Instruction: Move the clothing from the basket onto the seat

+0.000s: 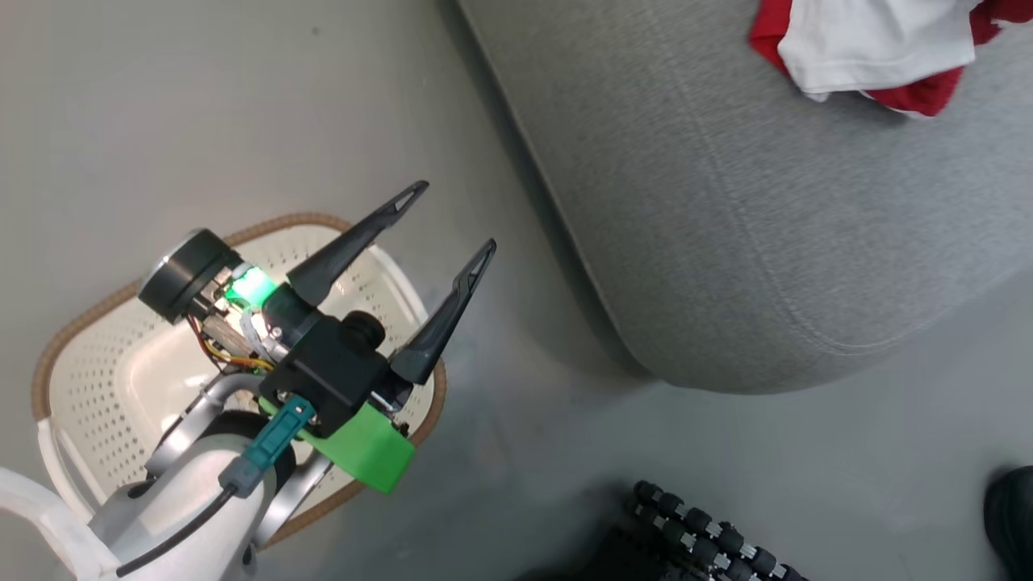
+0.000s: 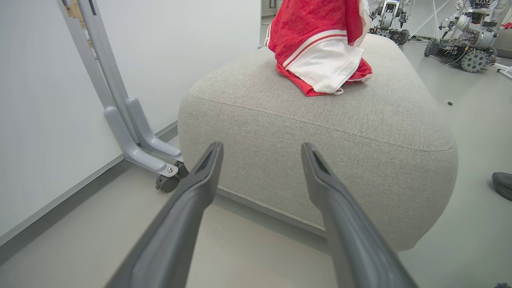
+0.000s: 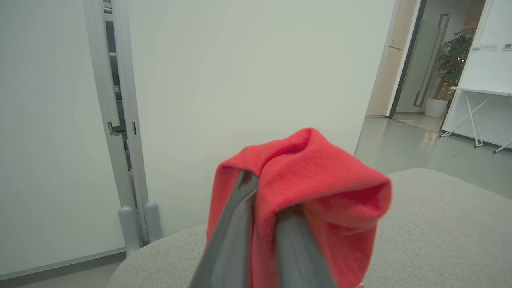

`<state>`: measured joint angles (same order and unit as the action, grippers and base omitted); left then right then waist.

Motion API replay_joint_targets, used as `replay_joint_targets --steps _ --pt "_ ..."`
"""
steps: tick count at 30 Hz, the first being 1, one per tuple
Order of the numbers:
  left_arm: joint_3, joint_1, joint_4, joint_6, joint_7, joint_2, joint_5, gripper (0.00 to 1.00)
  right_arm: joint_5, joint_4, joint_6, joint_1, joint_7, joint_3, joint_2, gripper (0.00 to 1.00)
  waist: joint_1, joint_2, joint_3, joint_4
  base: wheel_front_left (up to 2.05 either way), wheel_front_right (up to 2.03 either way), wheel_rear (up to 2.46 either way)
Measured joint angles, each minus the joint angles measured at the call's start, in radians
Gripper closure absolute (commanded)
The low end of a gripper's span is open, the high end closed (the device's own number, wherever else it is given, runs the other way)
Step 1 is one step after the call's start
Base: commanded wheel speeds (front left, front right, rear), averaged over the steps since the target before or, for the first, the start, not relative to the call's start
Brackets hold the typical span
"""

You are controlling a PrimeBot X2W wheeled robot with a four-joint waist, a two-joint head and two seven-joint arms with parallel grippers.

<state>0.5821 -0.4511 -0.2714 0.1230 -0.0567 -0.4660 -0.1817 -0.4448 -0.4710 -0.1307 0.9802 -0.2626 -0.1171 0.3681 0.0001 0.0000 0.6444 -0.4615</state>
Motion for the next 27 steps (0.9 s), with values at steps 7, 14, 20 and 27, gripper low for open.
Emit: replay_joint_targets --steps 7,14,20,27 --pt "0.011 -0.048 0.005 0.001 0.007 -0.013 0.004 0.0 -0.031 -0.16 0.0 0.006 0.0 -0.019 -0.043 1.0 0.0001 0.0 0.12 0.056 0.0 0.0 0.0" --pt "0.009 -0.052 0.031 -0.01 0.038 -0.01 0.004 0.0 -0.022 -0.193 0.0 -0.082 0.0 -0.101 -0.084 0.0 0.0001 0.0 0.171 0.122 0.0 0.0 0.0" --pt "0.002 -0.038 0.073 -0.041 0.088 0.009 -0.002 0.0 0.04 -0.103 -0.001 -0.219 0.0 -0.187 -0.138 0.0 0.0 0.0 0.139 0.146 0.0 0.0 0.0" --pt "-0.01 0.022 0.143 -0.092 0.163 0.049 -0.039 0.0 0.123 0.034 -0.001 -0.417 0.0 -0.237 -0.206 0.0 -0.0001 0.0 0.036 0.158 0.0 0.0 0.0"
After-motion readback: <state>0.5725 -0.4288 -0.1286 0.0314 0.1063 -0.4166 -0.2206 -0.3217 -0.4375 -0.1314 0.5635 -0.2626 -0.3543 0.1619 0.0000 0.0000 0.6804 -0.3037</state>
